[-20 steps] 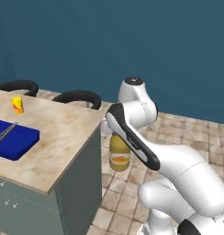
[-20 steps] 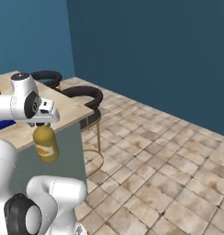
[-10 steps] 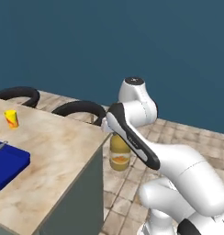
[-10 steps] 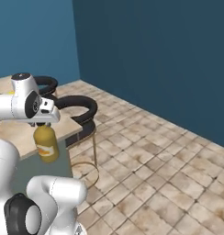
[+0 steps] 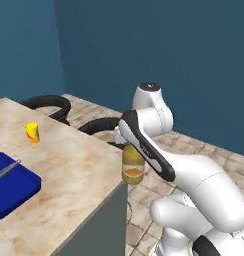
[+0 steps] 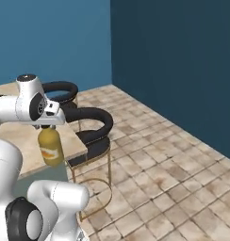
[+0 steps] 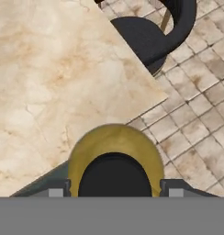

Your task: Place the drinks on the dining counter in a tight cluster.

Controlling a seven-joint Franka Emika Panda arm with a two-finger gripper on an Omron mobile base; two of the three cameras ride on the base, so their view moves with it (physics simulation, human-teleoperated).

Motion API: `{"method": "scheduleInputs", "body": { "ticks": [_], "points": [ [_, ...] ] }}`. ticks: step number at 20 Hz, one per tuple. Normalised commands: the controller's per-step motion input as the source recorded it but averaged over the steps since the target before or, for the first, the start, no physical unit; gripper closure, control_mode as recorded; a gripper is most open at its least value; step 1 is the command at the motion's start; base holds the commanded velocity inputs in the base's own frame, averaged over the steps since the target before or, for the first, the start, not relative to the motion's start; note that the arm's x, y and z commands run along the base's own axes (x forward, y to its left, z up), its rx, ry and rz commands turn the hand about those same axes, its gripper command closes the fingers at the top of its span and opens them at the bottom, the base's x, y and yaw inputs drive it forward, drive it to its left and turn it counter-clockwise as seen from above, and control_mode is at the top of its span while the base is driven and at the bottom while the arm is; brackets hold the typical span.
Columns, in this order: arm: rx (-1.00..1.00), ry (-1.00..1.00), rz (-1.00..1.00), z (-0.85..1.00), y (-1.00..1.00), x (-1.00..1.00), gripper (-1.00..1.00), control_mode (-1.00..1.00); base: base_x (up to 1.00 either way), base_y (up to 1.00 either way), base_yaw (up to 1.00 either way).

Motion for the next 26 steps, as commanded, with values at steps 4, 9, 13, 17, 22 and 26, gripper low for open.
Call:
{"method": "scheduleInputs", "body": {
  "ticks": [4, 9, 13, 17, 22, 26],
  "points": [
    [0.00, 0.00, 0.00, 0.00, 0.00, 0.00, 1.00, 1.00, 0.59, 0.00, 0.61],
    [0.00, 0.00, 0.00, 0.00, 0.00, 0.00, 1.00, 1.00, 0.53, 0.00, 0.66],
    [0.00, 0.00, 0.00, 0.00, 0.00, 0.00, 1.00, 1.00, 0.54, -0.14, 0.48],
    [0.00, 0.00, 0.00, 0.00, 0.00, 0.00, 1.00, 1.00, 0.54, -0.18, 0.40],
    [0.00, 0.00, 0.00, 0.00, 0.00, 0.00, 1.00, 1.00, 0.50, -0.17, 0.36],
    [0.00, 0.00, 0.00, 0.00, 0.00, 0.00, 1.00, 1.00, 0.35, -0.05, 0.17]
  ]
}}
